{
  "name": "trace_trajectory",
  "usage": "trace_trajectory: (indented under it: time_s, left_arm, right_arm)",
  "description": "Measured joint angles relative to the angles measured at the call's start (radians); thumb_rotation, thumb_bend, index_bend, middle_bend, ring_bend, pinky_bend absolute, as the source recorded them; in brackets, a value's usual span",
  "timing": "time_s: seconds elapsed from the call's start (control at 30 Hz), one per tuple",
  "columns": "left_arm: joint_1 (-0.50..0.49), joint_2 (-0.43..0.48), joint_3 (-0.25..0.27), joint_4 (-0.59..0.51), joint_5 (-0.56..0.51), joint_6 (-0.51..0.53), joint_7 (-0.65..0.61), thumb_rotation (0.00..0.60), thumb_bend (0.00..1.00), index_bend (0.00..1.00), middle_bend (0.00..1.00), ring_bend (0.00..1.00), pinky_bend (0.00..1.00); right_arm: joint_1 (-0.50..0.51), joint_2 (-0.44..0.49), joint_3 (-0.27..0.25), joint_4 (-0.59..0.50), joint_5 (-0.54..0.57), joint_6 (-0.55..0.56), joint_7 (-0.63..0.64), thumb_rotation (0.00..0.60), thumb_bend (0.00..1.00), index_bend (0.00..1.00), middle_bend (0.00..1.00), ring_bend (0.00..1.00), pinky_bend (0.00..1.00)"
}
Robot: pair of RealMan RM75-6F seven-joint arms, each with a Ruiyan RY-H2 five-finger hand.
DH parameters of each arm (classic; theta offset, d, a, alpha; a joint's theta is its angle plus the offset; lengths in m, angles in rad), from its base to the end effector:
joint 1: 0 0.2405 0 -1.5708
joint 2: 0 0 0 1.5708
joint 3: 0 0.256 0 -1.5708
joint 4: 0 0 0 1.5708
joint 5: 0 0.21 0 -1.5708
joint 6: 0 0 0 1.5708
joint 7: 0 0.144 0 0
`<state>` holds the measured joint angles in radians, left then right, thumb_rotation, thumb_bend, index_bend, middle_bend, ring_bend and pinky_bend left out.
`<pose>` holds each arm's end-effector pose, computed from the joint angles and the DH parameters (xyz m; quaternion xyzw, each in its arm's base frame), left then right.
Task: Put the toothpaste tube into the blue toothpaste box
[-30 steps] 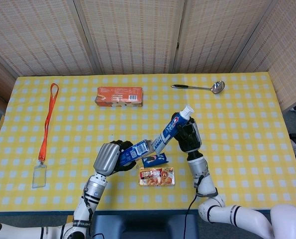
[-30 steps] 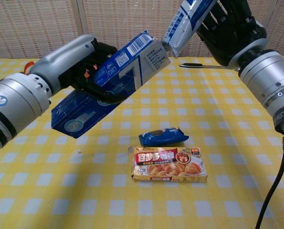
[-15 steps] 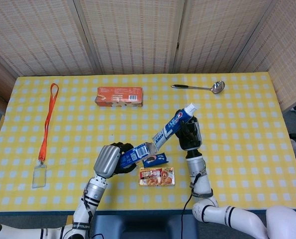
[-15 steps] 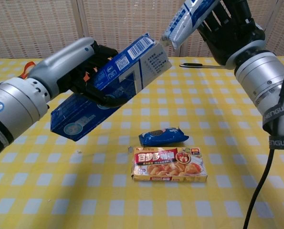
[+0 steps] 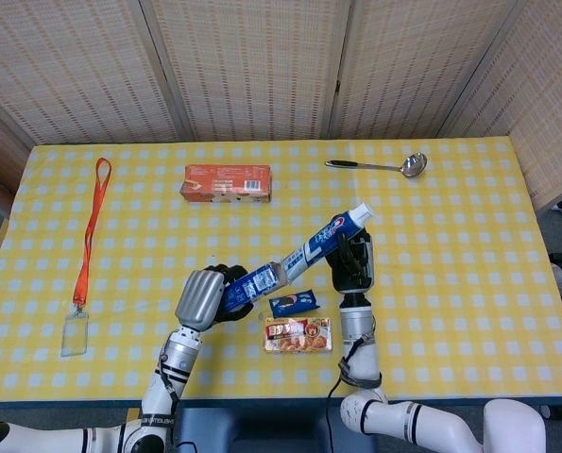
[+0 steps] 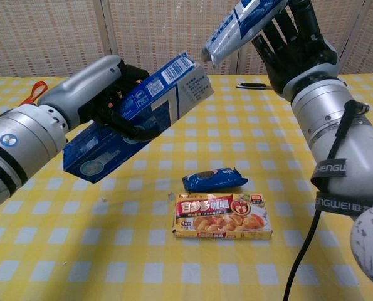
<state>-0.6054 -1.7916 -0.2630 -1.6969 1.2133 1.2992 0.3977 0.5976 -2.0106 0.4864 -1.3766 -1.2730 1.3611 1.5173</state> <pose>-0.0723 0.2825 -0.0244 -0.6040 -0.4461 -0.5394 0.3811 -0.0810 -0.3278 -0.0305 0.0582 0.6534 -0.7319 0.1846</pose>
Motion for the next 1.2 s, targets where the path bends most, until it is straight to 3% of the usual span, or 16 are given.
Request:
trace_trajectory:
  time_s: [0.2, 0.73, 1.2]
  left_arm:
    - [-0.001, -0.014, -0.018, 0.023, 0.021, 0.025, -0.028, 0.600, 0.34, 0.62, 0.63, 0.52, 0.54]
    - [-0.002, -0.020, 0.014, 0.040, 0.039, 0.012, -0.011, 0.600, 0.34, 0.62, 0.63, 0.51, 0.54]
    - [-0.012, -0.034, -0.005, 0.057, 0.004, 0.003, 0.028, 0.600, 0.34, 0.61, 0.63, 0.51, 0.54]
  right_arm:
    - [-0.010, -0.007, 0.007, 0.011, -0.014, -0.009, 0.003, 0.600, 0.47, 0.78, 0.71, 0.72, 1.00]
    - [-0.005, -0.040, 0.067, 0.061, 0.040, -0.090, 0.043, 0.600, 0.47, 0.78, 0.71, 0.71, 1.00]
    - [0.001, -0.101, 0.070, 0.080, 0.007, -0.055, 0.001, 0.600, 0.47, 0.78, 0.71, 0.71, 1.00]
